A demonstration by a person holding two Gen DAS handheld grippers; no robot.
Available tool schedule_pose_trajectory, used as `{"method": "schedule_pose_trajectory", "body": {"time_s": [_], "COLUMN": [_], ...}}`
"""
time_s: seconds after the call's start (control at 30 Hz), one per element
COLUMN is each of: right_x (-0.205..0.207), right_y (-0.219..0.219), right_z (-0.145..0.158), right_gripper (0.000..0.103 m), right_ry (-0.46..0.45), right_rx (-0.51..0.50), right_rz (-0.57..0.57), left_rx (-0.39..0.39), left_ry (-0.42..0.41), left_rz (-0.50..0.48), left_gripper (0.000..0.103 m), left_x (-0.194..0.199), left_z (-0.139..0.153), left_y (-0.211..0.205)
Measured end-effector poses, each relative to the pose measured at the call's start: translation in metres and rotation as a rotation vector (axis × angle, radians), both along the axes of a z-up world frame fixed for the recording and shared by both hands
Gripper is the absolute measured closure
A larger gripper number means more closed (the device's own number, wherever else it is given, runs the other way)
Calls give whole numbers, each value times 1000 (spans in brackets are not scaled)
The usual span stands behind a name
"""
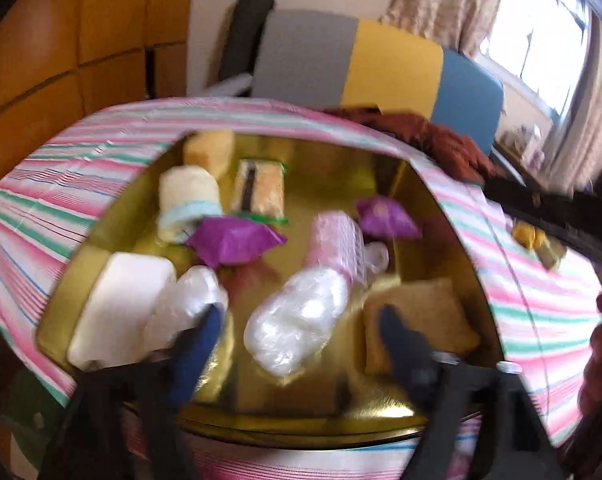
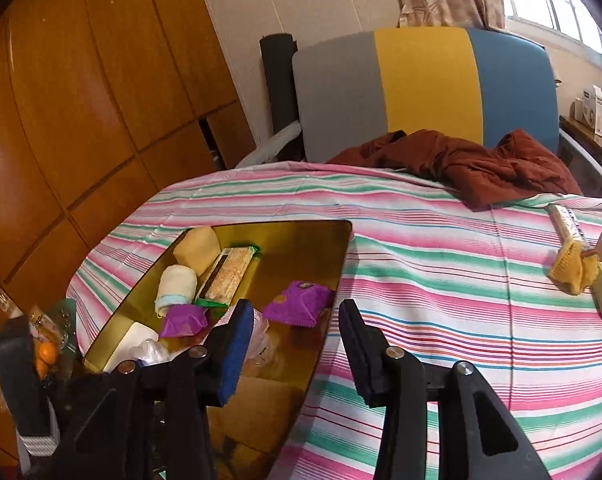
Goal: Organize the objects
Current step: 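Lower both items into the gold tray and open both grippers, then withdraw both open grippers from the gold tray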
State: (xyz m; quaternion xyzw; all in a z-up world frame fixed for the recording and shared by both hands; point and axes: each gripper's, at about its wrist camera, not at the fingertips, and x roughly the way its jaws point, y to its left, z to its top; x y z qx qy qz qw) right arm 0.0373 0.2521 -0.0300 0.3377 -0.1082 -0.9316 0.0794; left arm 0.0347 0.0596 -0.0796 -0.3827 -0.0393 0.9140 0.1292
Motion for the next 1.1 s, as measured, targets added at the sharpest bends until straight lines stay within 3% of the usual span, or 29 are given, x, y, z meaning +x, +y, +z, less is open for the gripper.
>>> {"method": "schedule_pose_trajectory", "body": {"time_s": [0.13, 0.23, 0.47, 0.8, 1.1], "right_x": [9, 11, 24, 41, 63], "right_y": [13, 27, 57, 99, 142], "right_z": [0, -5, -14, -31, -49], "right_gripper": [59, 58, 59, 58, 58], "right_ry": [6, -18, -52, -95, -119], "right_rx": [-10, -38, -44, -34, -9], "right_rz": [-41, -67, -114, -197, -264], "left_rx": [22, 25, 73, 57, 72], "left_ry": [103, 124, 74, 82, 7], "left_rz": [37, 51, 55, 8, -139], "left_gripper": [5, 3, 0, 0, 0], "left_x": [11, 11, 8, 17, 22], "left_z": [21, 30, 35, 48, 46], "left_y": [-5, -6, 2, 37, 92]}}
